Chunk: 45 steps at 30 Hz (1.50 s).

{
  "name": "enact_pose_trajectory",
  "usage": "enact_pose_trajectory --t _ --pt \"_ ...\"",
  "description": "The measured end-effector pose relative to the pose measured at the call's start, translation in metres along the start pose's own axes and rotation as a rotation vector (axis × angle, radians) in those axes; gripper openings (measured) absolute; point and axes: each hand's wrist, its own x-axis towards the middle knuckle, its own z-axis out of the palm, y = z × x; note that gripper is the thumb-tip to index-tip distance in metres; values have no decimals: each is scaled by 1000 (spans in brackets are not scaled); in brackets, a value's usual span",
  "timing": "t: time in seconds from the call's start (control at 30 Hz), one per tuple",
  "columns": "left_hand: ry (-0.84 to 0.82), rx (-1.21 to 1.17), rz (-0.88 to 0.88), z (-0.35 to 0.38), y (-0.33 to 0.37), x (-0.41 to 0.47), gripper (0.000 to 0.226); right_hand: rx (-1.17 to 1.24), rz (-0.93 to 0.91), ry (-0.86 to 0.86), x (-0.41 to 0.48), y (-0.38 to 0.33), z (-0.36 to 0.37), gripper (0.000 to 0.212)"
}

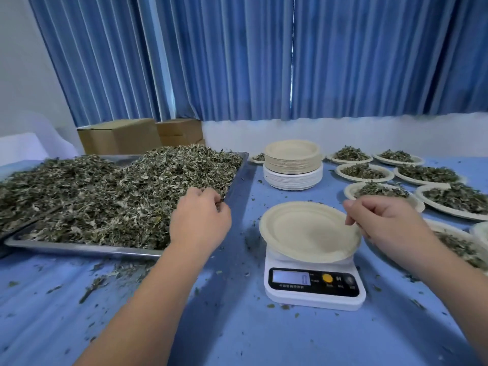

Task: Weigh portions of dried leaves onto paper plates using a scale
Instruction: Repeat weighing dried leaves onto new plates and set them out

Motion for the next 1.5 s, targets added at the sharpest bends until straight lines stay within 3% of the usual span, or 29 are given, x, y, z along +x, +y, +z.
enact_pose_trajectory --t 0.1,0.2,0.23,0.37,0.43,0.6,0.67,0.83,0.9,1.03,1.13,1.37,1.5 --pt "-211 333 -75 -1 -21 17 48 -77 -41 -4 1 0 1 40" --pt "-472 208 -65 4 -34 29 59 -120 -52 -28 -1 0 2 39" --pt "-473 151 -59 3 -36 32 60 -125 -52 -28 -2 0 1 39" --pt "-178 -2 -12 -14 -37 48 52 -142 -69 34 0 0 -4 40" --pt "-201 -16 32 -17 -39 55 57 -141 -89 59 2 0 -4 40" --pt "-709 127 10 -2 -39 50 85 -152 -113 -11 1 4 -2 39" --pt "-787 184 -62 2 -40 50 93 -152 -118 -22 1 5 -1 39" --pt "-569 107 81 -2 -38 49 87 -166 -125 -39 3 6 3 38" --pt "-614 114 159 -3 -41 42 80 -169 -122 -49 2 6 5 38" --pt "-789 139 101 -9 -48 24 85 -187 -123 -54 0 5 6 37" --pt "-745 141 125 -17 -51 13 89 -183 -107 -49 -1 4 6 36" --pt "-594 81 321 -29 -56 -11 54 -205 -118 -54 -2 3 5 37" --pt "-561 47 260 -28 -61 -6 53 -188 -124 -12 -1 3 2 38"
